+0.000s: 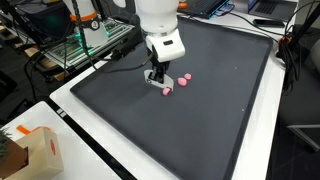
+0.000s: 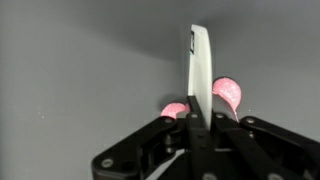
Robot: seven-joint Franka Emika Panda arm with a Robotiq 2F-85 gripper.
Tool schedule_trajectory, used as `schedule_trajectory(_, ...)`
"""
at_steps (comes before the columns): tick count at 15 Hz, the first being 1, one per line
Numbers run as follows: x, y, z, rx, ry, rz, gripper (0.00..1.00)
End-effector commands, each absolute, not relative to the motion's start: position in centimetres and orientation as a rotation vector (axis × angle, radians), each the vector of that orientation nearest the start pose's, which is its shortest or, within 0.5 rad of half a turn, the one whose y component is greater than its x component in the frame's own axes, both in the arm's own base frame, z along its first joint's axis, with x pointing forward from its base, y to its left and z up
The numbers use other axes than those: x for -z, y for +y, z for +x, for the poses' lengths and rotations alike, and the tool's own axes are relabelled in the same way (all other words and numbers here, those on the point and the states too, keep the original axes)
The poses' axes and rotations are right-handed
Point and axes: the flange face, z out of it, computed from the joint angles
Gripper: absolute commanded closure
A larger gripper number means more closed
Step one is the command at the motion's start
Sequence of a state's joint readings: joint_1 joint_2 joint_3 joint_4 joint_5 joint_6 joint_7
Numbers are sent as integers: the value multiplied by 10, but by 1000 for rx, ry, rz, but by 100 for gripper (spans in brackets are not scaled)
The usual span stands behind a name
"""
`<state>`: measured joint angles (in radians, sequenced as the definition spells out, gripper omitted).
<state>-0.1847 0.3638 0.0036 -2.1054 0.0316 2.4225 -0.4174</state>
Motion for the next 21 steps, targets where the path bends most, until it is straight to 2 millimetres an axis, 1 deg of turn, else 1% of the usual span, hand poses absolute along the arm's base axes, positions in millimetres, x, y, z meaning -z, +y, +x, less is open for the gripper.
schedule_trajectory(1, -201, -83, 568, -57, -420, -3037, 99)
schedule_trajectory(4, -202, -77, 577, 17, -459, -3027, 99)
schedule_trajectory(8, -205, -76, 589, 128, -479, -3048, 99)
schedule_trajectory(16, -206, -61, 609, 177, -494, -3053, 99)
schedule_trajectory(18, -210, -60, 615, 214, -495, -3061, 99)
schedule_trajectory(21, -222, -55, 621, 295, -506, -3074, 99)
